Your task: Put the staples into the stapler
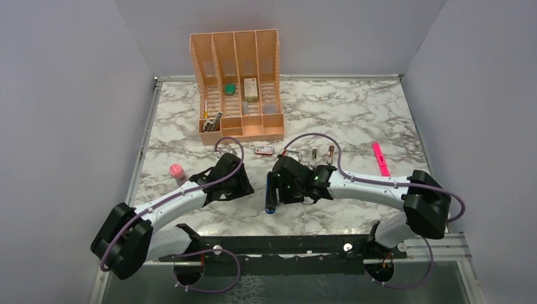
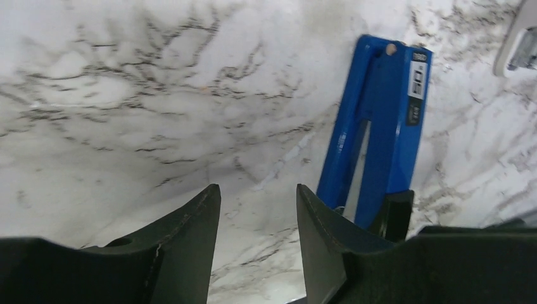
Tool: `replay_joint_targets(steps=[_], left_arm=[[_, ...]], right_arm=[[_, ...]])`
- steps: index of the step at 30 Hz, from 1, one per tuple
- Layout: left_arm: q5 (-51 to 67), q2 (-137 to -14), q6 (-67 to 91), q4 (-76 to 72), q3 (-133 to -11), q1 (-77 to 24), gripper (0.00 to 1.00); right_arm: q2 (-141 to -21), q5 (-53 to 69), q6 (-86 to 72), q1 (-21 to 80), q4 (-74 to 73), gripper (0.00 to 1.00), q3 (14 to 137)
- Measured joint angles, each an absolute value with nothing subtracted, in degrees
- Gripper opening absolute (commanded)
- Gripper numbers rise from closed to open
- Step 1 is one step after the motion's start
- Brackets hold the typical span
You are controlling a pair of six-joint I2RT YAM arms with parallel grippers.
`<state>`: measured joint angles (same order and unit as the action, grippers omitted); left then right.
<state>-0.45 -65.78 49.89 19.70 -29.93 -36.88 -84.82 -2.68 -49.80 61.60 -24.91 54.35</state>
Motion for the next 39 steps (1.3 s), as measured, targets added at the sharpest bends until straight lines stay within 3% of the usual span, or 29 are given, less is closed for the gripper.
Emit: replay_joint_targets(steps=[9, 17, 26, 32, 39], left_arm=[[10.04, -69.04, 49.69, 5.76, -25.54, -36.42, 0.43], [14.35, -70.74, 49.78, -0.51, -24.01, -36.42, 0.35], [18.96, -73.34, 50.37, -7.73, -20.86, -36.34, 0.31], [20.05, -73.65, 50.52, -12.08, -19.09, -36.34, 0.31], [20.56, -73.65, 50.41, -16.29, -16.99, -36.34, 0.3]], right_arm=[[-90.94, -2.74, -50.59, 62.33, -26.83, 0.69, 57.89], [-94.67, -4.49, -51.11, 62.89, -29.78, 0.57, 61.8], [-95.79, -4.64, -52.53, 64.07, -32.88, 0.55, 62.74], [-97.21, -4.67, -52.58, 64.4, -34.39, 0.3, 63.92], [-96.71, -4.75, -52.73, 64.4, -35.42, 0.24, 64.53]])
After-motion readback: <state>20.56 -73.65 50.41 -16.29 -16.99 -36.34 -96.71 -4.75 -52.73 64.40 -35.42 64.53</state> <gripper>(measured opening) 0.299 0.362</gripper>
